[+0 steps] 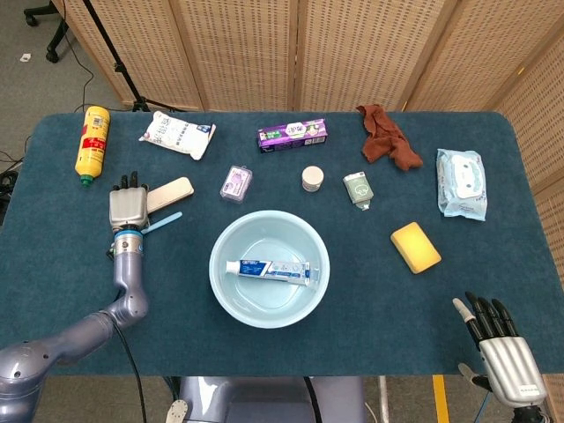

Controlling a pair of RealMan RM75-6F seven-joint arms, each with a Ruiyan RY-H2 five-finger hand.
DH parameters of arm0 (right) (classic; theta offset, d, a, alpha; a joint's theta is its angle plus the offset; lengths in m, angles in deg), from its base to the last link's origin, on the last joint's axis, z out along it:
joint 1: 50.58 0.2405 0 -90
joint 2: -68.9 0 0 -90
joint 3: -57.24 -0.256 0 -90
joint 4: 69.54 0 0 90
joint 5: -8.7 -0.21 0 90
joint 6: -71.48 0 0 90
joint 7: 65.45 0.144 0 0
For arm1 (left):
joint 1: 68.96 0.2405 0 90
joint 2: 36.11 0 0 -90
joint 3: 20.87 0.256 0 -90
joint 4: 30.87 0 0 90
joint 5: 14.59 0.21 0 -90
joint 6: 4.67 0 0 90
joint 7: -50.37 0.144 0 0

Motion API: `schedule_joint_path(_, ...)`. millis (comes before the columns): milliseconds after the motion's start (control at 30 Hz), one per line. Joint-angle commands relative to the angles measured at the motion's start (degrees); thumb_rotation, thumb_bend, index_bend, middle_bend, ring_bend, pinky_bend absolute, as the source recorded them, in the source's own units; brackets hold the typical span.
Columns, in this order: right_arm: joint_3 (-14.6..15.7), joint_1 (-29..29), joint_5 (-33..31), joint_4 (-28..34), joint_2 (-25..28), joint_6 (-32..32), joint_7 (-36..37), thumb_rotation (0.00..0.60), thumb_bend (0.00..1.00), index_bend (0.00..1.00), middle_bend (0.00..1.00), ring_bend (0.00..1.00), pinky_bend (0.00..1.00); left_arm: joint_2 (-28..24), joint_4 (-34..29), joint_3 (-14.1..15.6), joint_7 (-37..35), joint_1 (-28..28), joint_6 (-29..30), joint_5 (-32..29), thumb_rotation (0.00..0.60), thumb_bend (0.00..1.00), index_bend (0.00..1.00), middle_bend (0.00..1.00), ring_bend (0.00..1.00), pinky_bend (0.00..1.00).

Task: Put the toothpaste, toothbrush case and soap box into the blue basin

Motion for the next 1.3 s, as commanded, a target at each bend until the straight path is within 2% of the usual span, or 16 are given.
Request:
schedule_joint_path(33,0.0,0.0,0.0,0.0,0.0,0.0,0.0,0.6,0.13,0.0,0.0,0.0,0.0,0.6,0.7,0.1,-0.8,0.0,0.2,1.2,0.6,0.38,0.56,0.23,0.19,0.33)
schedule_joint_path(200,0.1,0.0,0.1,0.1,0.1,0.1,-0.1,0.6,0.13,0.0,0.0,0.0,0.0,1.1,0.9,0.0,-2.2,0.1,1.7,3.6,0.6,0.43,0.68,0.34,0.29,0.4)
schedule_joint_path(367,0.2,0.0,0.2,0.2,0.1,0.2,0.0,0.6,0.13,0.0,0.0,0.0,0.0,1.2,0.8,0.2,-4.4,0.2,3.8,7.0,0.6,0.44,0.77,0.41,0.35,0.44)
schedule_joint_path(567,0.2,0.0,0.4,0.3,0.2,0.3,0.2,0.6,0.13,0.0,0.0,0.0,0.0,1.2,0.3,0.0,-8.2,0.7,7.6,11.6,0.6,0.44,0.79,0.42,0.37,0.46)
schedule_joint_path(733,0.4,-0.1,0.7,0.5,0.3,0.6,0.3,0.6,0.13,0.0,0.0,0.0,0.0,0.5,-1.3,-0.4,-8.6,1.1,9.3,13.3,0.6,0.45,0.79,0.42,0.37,0.46)
schedule_joint_path(933,0.6,-0.2,1.4,0.8,0.6,1.1,0.6,0.6,0.13,0.0,0.0,0.0,0.0,-1.5,-4.9,-0.9,-7.6,2.0,11.3,14.3,0.6,0.45,0.8,0.43,0.38,0.46)
schedule_joint_path(1100,0.8,-0.4,2.2,1.0,0.8,1.8,0.7,0.6,0.13,0.0,0.0,0.0,0.0,-2.8,-7.6,-1.1,-6.1,2.8,12.1,14.2,0.6,0.45,0.81,0.43,0.43,0.5)
schedule_joint_path(1300,1.0,-0.5,2.7,1.2,1.0,2.2,0.7,0.6,0.13,0.0,0.0,0.0,0.0,-4.3,-10.7,-1.7,-5.2,3.2,13.6,14.9,0.6,0.45,0.81,0.43,0.43,0.5)
